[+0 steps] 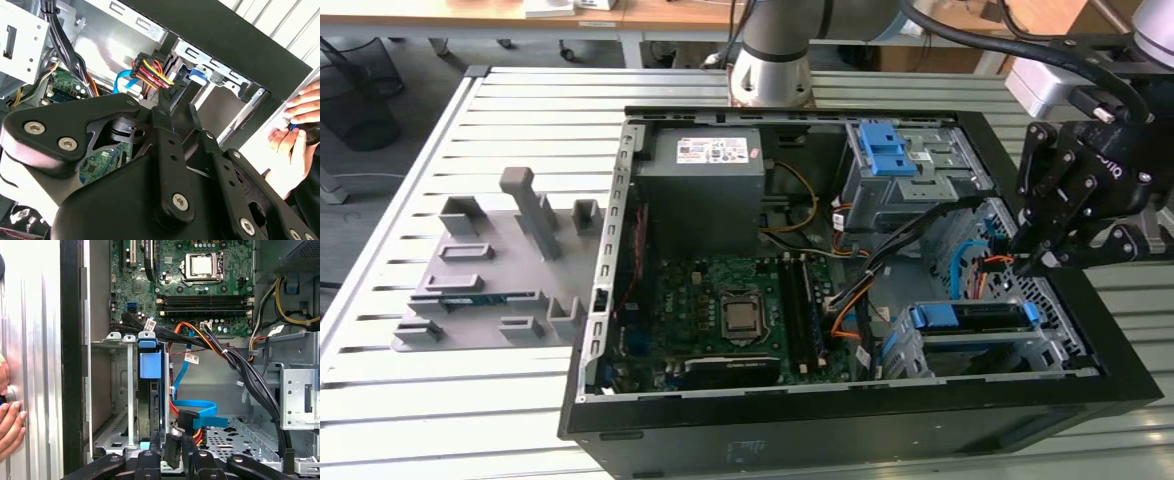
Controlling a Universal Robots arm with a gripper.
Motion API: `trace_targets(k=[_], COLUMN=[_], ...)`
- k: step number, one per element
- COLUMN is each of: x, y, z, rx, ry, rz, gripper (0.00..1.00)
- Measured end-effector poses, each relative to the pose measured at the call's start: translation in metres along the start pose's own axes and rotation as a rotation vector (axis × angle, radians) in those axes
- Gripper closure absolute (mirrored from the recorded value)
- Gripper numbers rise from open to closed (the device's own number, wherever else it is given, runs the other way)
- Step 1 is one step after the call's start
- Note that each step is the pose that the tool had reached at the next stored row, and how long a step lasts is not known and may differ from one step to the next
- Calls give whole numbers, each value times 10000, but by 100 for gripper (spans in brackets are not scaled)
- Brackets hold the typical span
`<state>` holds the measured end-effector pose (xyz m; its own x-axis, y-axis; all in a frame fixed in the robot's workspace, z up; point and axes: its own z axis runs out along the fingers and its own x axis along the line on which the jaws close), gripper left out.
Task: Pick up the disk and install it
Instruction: 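Insert the first disk wire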
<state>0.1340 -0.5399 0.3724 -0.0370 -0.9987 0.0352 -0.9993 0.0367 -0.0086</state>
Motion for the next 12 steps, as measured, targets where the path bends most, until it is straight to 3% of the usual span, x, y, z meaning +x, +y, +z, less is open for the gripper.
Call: trace_targets(k=[7, 12], x=[-60, -63], y=[1, -3], z=[25, 44], rx=[-4, -1], ry=[8, 97], rz=[117, 153], gripper=[69, 69])
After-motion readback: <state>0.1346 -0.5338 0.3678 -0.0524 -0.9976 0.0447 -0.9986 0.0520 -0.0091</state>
